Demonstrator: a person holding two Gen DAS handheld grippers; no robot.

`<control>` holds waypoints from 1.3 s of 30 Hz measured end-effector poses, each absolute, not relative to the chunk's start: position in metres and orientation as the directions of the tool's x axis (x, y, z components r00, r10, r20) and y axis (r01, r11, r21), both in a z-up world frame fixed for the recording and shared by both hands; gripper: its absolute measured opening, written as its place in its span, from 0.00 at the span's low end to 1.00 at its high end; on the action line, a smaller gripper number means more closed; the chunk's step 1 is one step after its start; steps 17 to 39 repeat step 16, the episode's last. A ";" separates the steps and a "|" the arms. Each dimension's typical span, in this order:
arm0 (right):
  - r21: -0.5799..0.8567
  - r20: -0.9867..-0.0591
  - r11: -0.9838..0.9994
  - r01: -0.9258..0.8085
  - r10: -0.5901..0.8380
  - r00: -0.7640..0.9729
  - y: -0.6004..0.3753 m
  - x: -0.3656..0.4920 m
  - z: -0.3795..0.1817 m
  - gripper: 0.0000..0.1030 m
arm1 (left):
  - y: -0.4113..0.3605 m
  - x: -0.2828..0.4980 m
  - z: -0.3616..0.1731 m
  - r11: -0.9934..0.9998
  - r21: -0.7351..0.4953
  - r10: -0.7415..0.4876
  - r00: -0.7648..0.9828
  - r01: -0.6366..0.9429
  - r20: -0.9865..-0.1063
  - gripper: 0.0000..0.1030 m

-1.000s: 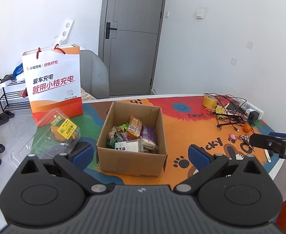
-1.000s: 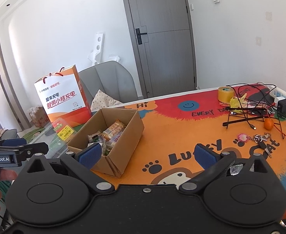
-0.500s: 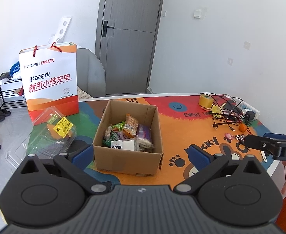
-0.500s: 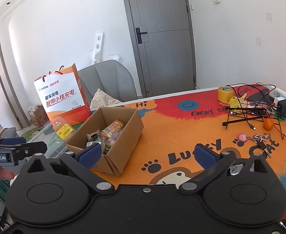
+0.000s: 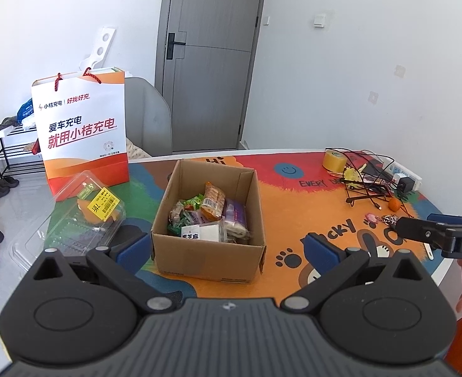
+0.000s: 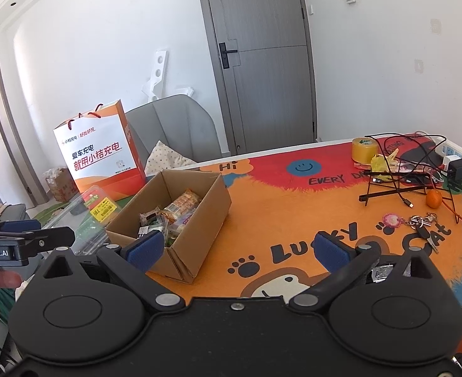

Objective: Organize snacks

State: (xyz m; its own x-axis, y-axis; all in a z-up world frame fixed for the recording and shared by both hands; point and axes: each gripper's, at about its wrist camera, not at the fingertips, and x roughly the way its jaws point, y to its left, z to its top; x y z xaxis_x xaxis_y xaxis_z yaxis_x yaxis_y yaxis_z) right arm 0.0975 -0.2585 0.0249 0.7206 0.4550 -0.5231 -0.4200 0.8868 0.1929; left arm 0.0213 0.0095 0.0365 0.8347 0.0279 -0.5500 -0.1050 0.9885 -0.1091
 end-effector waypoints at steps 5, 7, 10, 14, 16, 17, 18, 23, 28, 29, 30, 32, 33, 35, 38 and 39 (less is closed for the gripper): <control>0.187 -0.526 0.886 -0.425 0.456 0.718 -0.257 0.097 0.024 1.00 | 0.010 0.021 0.036 0.989 -0.109 0.026 0.835 -0.103 -0.549 0.99; 0.184 -0.527 0.885 -0.428 0.457 0.717 -0.257 0.097 0.024 1.00 | 0.010 0.021 0.036 0.989 -0.108 0.028 0.835 -0.104 -0.549 0.99; 0.183 -0.530 0.885 -0.427 0.455 0.716 -0.256 0.098 0.023 1.00 | 0.010 0.021 0.036 0.988 -0.109 0.028 0.835 -0.105 -0.550 0.99; 0.183 -0.529 0.885 -0.429 0.456 0.715 -0.256 0.098 0.024 1.00 | 0.009 0.021 0.035 0.988 -0.109 0.028 0.836 -0.105 -0.549 0.99; 0.183 -0.530 0.885 -0.428 0.455 0.716 -0.256 0.098 0.023 1.00 | 0.010 0.022 0.035 0.988 -0.110 0.029 0.835 -0.106 -0.550 0.99; 0.183 -0.530 0.885 -0.428 0.455 0.716 -0.256 0.098 0.023 1.00 | 0.010 0.022 0.035 0.988 -0.110 0.029 0.835 -0.106 -0.550 0.99; 0.183 -0.530 0.885 -0.428 0.455 0.716 -0.256 0.098 0.023 1.00 | 0.010 0.022 0.035 0.988 -0.110 0.029 0.835 -0.106 -0.550 0.99; 0.183 -0.530 0.885 -0.428 0.455 0.716 -0.256 0.098 0.023 1.00 | 0.010 0.022 0.035 0.988 -0.110 0.029 0.835 -0.106 -0.550 0.99; 0.183 -0.530 0.885 -0.428 0.455 0.716 -0.256 0.098 0.023 1.00 | 0.010 0.022 0.035 0.988 -0.110 0.029 0.835 -0.106 -0.550 0.99; 0.183 -0.530 0.885 -0.428 0.455 0.716 -0.256 0.098 0.023 1.00 | 0.010 0.022 0.035 0.988 -0.110 0.029 0.835 -0.106 -0.550 0.99; 0.183 -0.530 0.885 -0.428 0.455 0.716 -0.256 0.098 0.023 1.00 | 0.010 0.022 0.035 0.988 -0.110 0.029 0.835 -0.106 -0.550 0.99; 0.183 -0.530 0.885 -0.428 0.455 0.716 -0.256 0.098 0.023 1.00 | 0.010 0.022 0.035 0.988 -0.110 0.029 0.835 -0.106 -0.550 0.99; 0.183 -0.530 0.885 -0.428 0.455 0.716 -0.256 0.098 0.023 1.00 | 0.010 0.022 0.035 0.988 -0.110 0.029 0.835 -0.106 -0.550 0.99; 0.183 -0.530 0.885 -0.428 0.455 0.716 -0.256 0.098 0.023 1.00 | 0.010 0.022 0.035 0.988 -0.110 0.029 0.835 -0.106 -0.550 0.99; 0.183 -0.530 0.885 -0.428 0.455 0.716 -0.256 0.098 0.023 1.00 | 0.010 0.022 0.035 0.988 -0.110 0.029 0.835 -0.106 -0.550 0.99; 0.183 -0.530 0.885 -0.428 0.455 0.716 -0.256 0.098 0.023 1.00 | 0.010 0.022 0.035 0.988 -0.110 0.029 0.835 -0.106 -0.550 0.99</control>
